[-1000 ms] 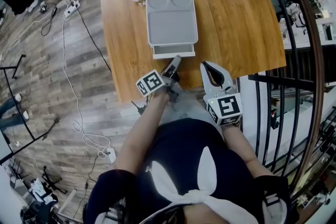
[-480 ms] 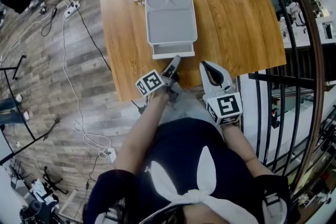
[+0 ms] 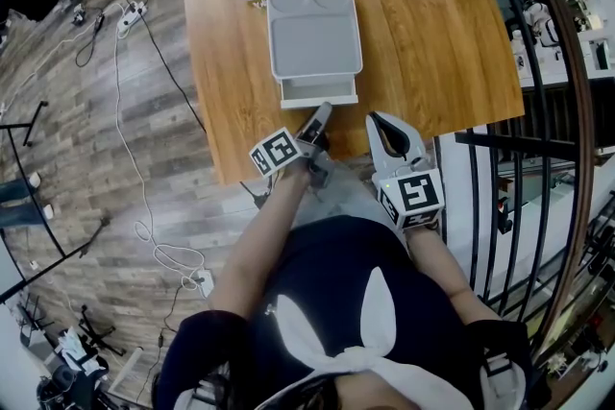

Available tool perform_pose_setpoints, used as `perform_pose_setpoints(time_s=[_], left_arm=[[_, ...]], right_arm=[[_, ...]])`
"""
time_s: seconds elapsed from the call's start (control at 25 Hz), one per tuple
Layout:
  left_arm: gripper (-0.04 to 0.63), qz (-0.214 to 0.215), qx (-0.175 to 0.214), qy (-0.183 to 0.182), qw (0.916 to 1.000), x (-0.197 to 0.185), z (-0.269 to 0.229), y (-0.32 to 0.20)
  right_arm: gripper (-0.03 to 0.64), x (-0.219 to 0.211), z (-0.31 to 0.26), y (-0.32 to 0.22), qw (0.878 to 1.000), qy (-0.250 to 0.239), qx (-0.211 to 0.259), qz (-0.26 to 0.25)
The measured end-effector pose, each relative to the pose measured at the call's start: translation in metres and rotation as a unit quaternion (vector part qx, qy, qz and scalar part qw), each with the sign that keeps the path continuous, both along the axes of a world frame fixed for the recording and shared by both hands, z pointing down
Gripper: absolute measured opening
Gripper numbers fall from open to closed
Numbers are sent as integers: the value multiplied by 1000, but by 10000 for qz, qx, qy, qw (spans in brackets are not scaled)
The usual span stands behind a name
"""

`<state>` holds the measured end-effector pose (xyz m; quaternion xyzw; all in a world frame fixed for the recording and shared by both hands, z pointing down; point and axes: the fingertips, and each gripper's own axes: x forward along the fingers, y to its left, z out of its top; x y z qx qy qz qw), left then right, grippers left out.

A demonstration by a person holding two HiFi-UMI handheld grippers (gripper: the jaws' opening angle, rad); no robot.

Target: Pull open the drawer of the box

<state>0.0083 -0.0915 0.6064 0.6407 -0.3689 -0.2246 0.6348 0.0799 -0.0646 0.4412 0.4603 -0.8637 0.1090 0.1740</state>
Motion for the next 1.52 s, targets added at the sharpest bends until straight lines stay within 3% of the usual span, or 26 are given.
perform_pose_setpoints(time_s=[1.52], left_arm=[[170, 54, -5, -28, 10000, -2, 1, 29]], right_arm=[[-3, -6, 10, 26, 10000, 43, -48, -34]])
